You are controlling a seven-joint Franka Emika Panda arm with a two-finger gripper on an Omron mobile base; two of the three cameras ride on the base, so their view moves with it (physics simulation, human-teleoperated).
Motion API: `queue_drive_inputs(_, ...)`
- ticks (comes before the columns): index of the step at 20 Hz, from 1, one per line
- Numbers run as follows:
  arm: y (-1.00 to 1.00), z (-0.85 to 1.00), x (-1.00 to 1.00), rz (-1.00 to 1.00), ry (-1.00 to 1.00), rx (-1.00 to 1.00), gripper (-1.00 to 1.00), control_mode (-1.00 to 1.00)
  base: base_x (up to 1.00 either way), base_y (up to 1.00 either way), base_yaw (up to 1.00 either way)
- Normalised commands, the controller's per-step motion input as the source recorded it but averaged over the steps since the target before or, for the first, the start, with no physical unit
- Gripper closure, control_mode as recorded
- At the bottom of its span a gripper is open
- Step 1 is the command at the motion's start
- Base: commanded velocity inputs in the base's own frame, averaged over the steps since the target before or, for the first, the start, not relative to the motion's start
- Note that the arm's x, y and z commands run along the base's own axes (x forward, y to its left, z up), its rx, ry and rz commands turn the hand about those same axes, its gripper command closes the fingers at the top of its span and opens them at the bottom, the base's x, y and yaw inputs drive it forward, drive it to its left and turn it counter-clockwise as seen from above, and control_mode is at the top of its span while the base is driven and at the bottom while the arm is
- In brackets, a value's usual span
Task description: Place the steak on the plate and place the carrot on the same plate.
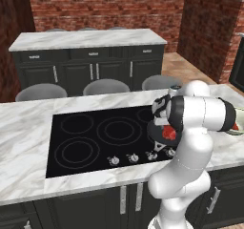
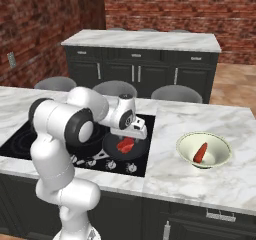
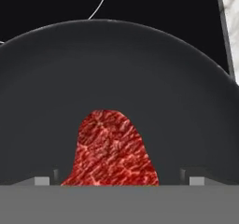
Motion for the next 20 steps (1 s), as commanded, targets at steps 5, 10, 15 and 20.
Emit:
queue_drive_inputs(5,0.00,-0.22,0.10,0.00,0.00,0.00,-1.00,-1.00,0.00,0.00,0.00)
queue_drive_inputs(10,0.00,-0.23,0.09,0.00,0.00,0.00,-1.00,-1.00,0.00,0.00,0.00)
queue_drive_inputs(15,0.00,-0.21,0.01,0.00,0.00,0.02,-1.00,-1.00,0.00,0.00,0.00)
queue_drive_inputs(20,0.00,-0.11,0.00,0.00,0.00,0.01,1.00,-1.00,0.00,0.00,0.00)
